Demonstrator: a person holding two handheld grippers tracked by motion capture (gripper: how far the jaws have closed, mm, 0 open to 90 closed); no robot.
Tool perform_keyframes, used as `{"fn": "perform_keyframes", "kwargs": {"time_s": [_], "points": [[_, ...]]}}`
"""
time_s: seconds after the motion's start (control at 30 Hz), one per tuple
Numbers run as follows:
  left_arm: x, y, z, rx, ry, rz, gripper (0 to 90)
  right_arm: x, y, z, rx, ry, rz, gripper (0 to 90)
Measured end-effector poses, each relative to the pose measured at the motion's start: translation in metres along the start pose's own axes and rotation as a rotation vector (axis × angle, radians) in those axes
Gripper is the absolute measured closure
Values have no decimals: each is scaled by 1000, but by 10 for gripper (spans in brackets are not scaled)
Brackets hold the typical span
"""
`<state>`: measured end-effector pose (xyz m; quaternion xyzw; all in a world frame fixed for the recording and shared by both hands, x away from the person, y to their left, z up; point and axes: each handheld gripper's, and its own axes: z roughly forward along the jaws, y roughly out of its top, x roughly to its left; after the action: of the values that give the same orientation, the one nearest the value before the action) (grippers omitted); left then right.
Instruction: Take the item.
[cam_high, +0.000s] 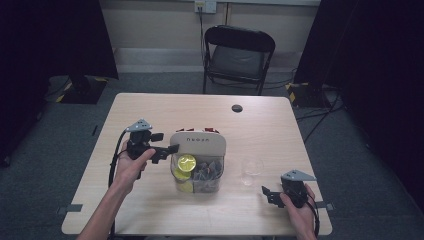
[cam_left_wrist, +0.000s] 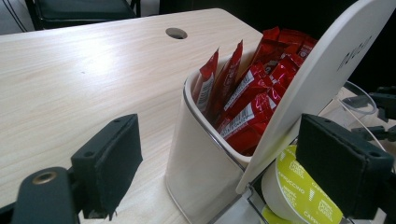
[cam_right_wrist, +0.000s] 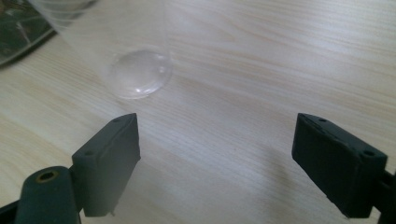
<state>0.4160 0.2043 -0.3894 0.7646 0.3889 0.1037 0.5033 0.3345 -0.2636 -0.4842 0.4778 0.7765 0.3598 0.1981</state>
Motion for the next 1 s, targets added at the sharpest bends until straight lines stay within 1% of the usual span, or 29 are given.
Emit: {"fn": "perform_keyframes", "kwargs": {"time_s": [0.07,0.13,0.23,0.27,0.37,0.43,0.47,0.53,0.57,0.63,0.8,0.87,1.0], "points": [[0,0,0,0,-2,-1,147,1,1,-1,-6,3,-5,149],[0,0,0,0,-2,-1,153,3,3,-4,-8,24,-8,172],[-1,0,0,-2,0,-3,153,4,4,-7,-14,33,-7,184],[0,0,0,2,1,0,153,5,5,-10,-24,50,-11,204],[0,0,0,-2,-4,0,152,7,8,-15,-41,74,-17,242],[-1,0,0,-5,-3,-1,153,9,10,-17,-49,87,-21,258],[-1,0,0,-4,0,6,153,10,11,-18,-44,99,-21,272],[-1,0,1,3,4,9,153,12,13,-21,-46,119,-18,279],[-1,0,1,3,4,9,152,12,13,-21,-46,119,-18,279],[-2,0,1,5,4,12,152,15,17,-24,-53,140,-18,293],[-1,0,1,5,1,8,152,20,21,-28,-66,163,-23,304],[-1,0,1,6,1,8,151,23,24,-32,-83,174,-39,309],[-1,0,1,6,1,7,151,28,28,-37,-102,187,-43,314]]}}
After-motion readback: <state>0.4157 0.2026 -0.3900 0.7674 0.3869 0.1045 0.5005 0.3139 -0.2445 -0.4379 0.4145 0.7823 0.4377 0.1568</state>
